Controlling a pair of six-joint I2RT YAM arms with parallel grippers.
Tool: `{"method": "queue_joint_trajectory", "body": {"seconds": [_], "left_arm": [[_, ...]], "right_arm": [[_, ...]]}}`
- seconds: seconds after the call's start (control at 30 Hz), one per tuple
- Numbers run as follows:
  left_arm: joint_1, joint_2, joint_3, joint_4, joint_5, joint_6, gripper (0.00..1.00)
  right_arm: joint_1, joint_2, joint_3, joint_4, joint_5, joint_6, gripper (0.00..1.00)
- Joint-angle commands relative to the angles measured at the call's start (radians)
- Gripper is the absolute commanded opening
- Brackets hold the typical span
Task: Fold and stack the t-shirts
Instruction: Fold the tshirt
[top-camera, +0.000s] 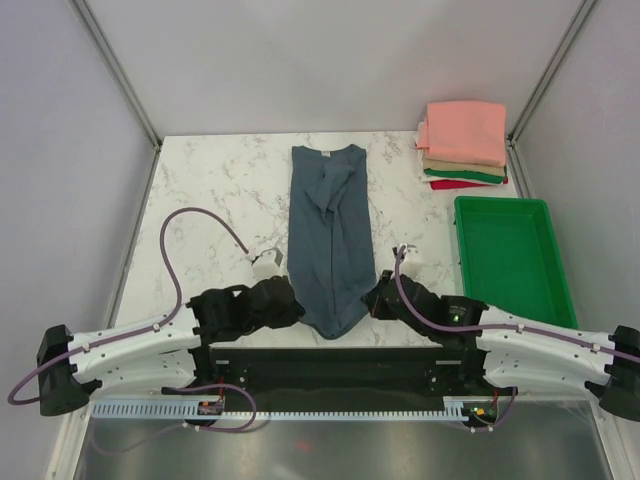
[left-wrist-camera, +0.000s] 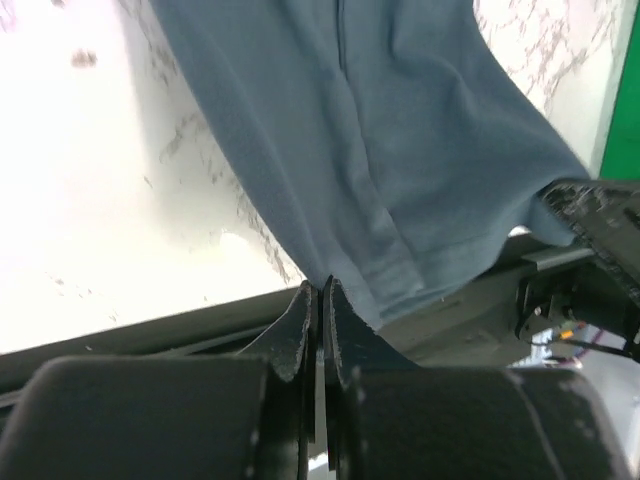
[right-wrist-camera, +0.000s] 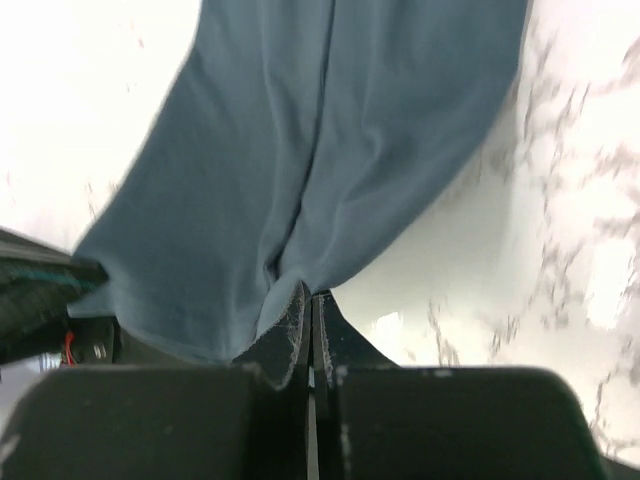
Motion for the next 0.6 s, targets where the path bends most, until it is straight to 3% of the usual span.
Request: {"method": "queue_joint_trajectory", "body": {"seconds": [0.0, 0.3, 0.57], "left_arm": [[0.031, 0.049, 0.095, -0.078, -0.120, 0.117, 0.02], [0.375, 0.195, 0.284, 0.050, 0.027, 0.419, 0.02], [0.537, 0.420, 0.368, 0.213, 0.115, 0.537, 0.02]], "right_arm": [[-0.101, 0.046, 0.110, 0.008, 0.042, -0.152, 0.00], [-0.383, 0.253, 0.323, 0.097, -0.108, -0.391, 0.00], [-0.542, 0.489, 0.458, 0.177, -0.221, -0.457, 0.00]]}}
